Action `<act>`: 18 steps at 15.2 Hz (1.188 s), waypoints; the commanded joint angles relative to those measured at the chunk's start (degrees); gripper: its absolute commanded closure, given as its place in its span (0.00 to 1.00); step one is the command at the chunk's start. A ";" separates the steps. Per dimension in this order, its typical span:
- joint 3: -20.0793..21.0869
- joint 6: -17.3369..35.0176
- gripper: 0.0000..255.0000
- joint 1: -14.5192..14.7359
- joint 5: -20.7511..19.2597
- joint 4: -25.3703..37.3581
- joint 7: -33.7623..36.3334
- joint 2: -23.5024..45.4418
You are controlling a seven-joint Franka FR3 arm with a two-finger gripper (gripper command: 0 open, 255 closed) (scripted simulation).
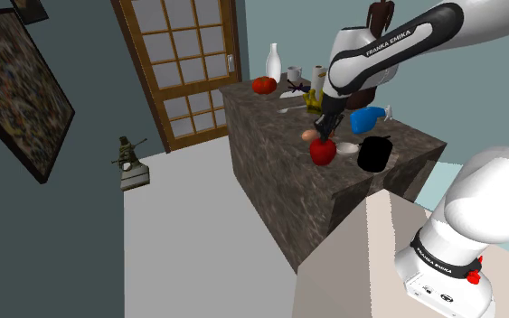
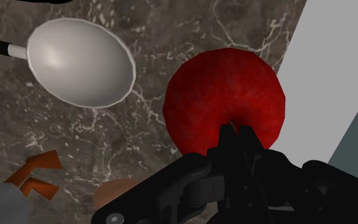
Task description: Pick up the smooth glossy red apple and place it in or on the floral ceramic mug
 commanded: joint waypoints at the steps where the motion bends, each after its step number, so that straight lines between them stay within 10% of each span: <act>1: 0.12 -1.37 1.00 -0.05 -0.10 0.74 0.15 -0.64; 18: 1.24 -15.63 1.00 -0.19 -0.51 10.26 1.32 -5.43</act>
